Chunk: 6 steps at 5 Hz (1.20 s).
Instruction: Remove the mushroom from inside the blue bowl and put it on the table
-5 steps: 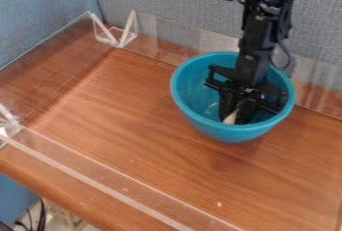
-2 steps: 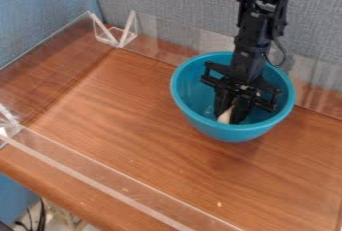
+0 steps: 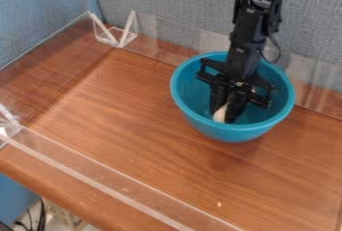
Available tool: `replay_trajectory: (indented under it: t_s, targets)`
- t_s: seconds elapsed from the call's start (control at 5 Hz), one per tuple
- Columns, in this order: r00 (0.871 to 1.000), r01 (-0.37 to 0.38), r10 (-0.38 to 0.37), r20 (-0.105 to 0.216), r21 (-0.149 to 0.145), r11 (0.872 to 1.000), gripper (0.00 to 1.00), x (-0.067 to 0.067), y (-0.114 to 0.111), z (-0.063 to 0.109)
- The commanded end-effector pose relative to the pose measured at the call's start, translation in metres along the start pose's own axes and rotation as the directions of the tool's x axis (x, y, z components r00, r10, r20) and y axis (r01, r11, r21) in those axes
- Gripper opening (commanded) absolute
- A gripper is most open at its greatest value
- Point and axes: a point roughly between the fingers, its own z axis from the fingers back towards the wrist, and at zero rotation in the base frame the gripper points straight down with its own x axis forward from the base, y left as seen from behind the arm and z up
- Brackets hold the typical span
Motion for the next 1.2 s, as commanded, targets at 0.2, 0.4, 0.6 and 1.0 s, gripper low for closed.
replay_trajectory:
  t_s: [0.2,0.4,0.6,1.0]
  targets:
    - [0.991,-0.003,0.003,0.137,0.004,1.000,0.00,0.003,0.010,0.050]
    - [0.989,0.001,-0.002,0.145,0.008,1.000,0.00,0.002,0.013,0.054]
    - [0.988,0.005,-0.007,0.155,0.012,1.000,0.00,0.001,0.016,0.059]
    - [0.983,0.007,-0.010,0.184,0.013,1.000,0.00,0.000,0.021,0.072]
